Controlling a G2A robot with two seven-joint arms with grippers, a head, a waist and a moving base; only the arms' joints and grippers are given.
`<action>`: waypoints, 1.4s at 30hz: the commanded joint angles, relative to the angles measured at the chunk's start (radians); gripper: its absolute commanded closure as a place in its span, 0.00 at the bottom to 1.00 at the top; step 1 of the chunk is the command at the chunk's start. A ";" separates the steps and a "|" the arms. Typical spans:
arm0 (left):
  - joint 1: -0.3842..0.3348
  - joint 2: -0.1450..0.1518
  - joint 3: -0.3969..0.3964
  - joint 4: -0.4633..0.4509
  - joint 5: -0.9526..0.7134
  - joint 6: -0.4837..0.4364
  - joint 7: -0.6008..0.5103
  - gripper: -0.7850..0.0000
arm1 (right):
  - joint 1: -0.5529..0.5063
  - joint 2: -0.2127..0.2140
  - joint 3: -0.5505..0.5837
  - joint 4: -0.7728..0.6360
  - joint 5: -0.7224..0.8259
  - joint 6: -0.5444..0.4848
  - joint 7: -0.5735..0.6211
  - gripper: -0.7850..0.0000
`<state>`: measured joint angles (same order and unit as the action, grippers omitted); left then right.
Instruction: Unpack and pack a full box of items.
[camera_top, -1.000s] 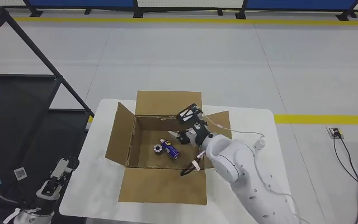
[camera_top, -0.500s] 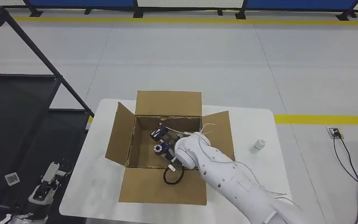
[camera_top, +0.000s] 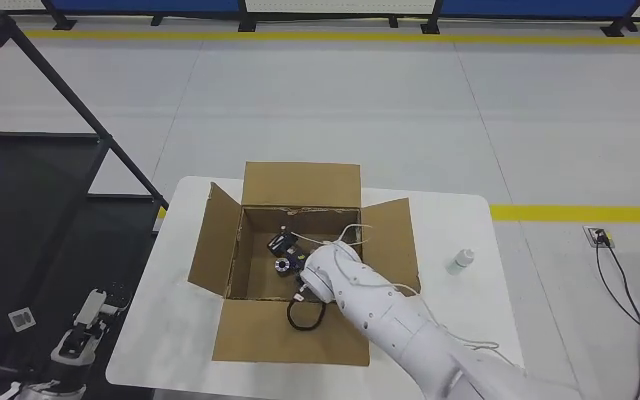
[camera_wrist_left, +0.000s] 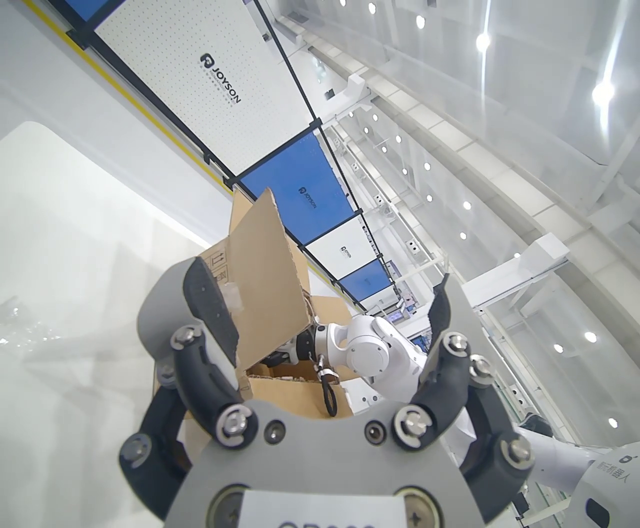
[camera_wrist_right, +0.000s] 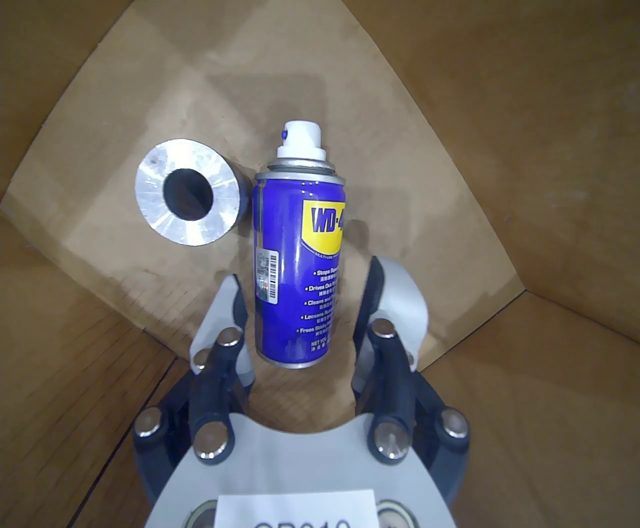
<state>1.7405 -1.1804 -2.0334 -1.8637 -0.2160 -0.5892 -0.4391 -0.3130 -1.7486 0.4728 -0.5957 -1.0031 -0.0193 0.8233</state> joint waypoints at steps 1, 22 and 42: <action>0.000 0.000 0.000 0.000 0.000 0.000 0.000 0.00 | 0.008 -0.014 -0.001 0.035 0.004 -0.004 -0.009 0.59; 0.000 0.000 0.000 0.000 0.000 0.000 0.000 0.00 | 0.092 -0.079 0.065 0.222 0.081 -0.093 -0.120 1.00; 0.000 0.000 0.000 0.000 0.000 0.000 0.000 0.00 | -0.264 0.194 0.415 -0.589 -0.131 -0.102 0.041 1.00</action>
<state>1.7405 -1.1804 -2.0334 -1.8637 -0.2160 -0.5892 -0.4391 -0.5221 -1.5734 0.8575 -1.0790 -1.0957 -0.1284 0.7999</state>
